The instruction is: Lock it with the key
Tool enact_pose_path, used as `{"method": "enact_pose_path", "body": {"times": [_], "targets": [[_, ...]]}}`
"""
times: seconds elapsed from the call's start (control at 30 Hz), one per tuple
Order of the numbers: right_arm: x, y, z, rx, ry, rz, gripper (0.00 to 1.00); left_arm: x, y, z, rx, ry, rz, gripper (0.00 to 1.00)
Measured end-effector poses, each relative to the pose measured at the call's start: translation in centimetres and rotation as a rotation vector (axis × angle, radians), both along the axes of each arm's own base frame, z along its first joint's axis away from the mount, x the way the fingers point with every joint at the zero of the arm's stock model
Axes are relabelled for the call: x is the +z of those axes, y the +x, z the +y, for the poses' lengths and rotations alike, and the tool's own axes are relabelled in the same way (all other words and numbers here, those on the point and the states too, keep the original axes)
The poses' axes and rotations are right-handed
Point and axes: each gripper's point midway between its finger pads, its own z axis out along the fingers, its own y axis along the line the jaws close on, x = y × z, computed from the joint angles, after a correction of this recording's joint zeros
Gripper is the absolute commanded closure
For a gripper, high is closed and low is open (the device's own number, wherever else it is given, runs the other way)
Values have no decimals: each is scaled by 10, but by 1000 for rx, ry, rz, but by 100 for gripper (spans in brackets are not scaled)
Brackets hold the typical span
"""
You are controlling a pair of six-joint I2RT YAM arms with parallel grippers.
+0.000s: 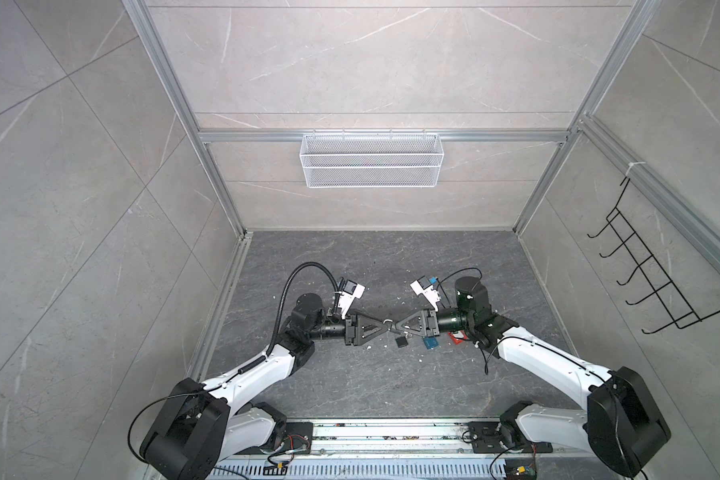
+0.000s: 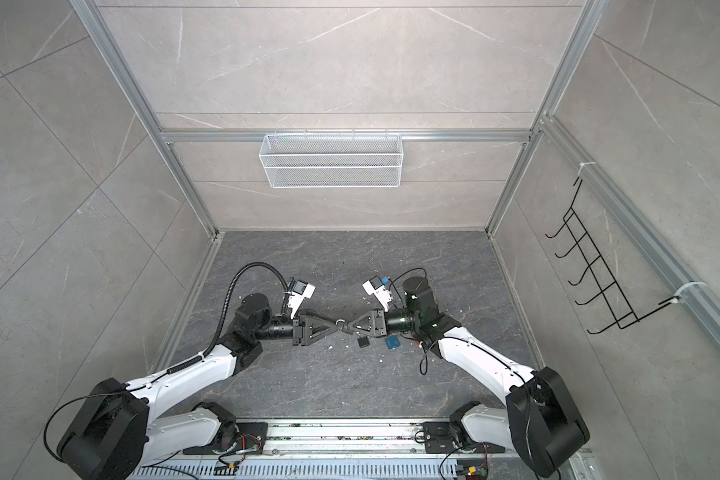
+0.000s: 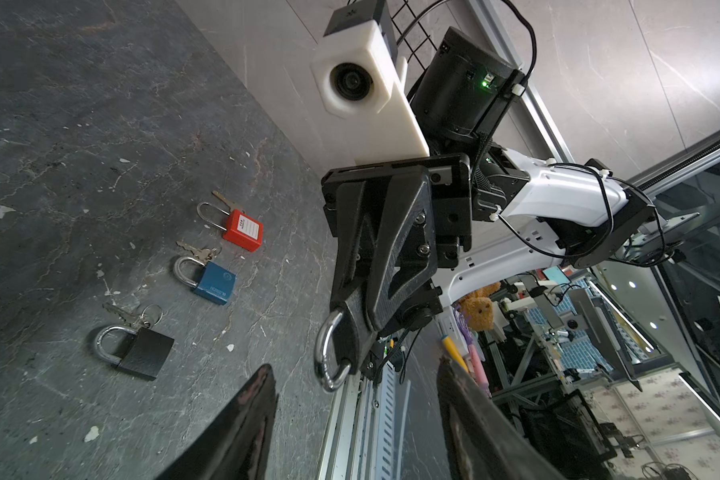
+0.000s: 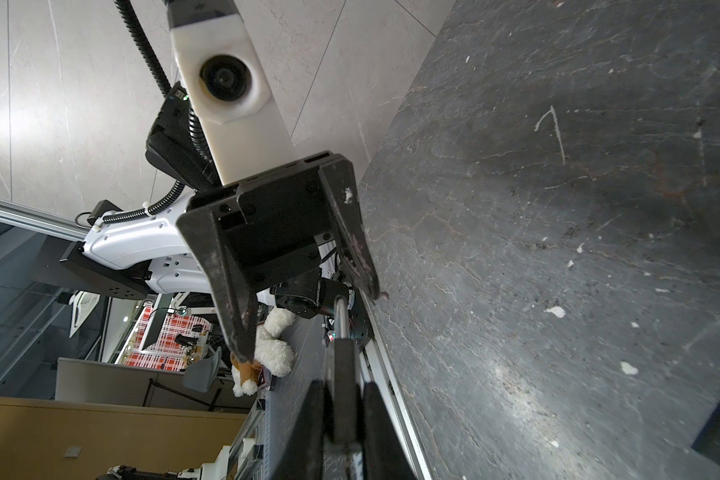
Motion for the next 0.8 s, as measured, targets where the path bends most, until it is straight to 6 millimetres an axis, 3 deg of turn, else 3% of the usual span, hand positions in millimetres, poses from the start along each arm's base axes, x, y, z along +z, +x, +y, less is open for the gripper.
{"method": "enact_pose_path", "body": {"times": [0.57,0.8], "targets": [[0,1,1,2,4,-5,100,2,-9,-12,-64,-2,-2,44],[3,1,2,8,15,-11,100,-2,-11,-17,-80,7,5,57]]}}
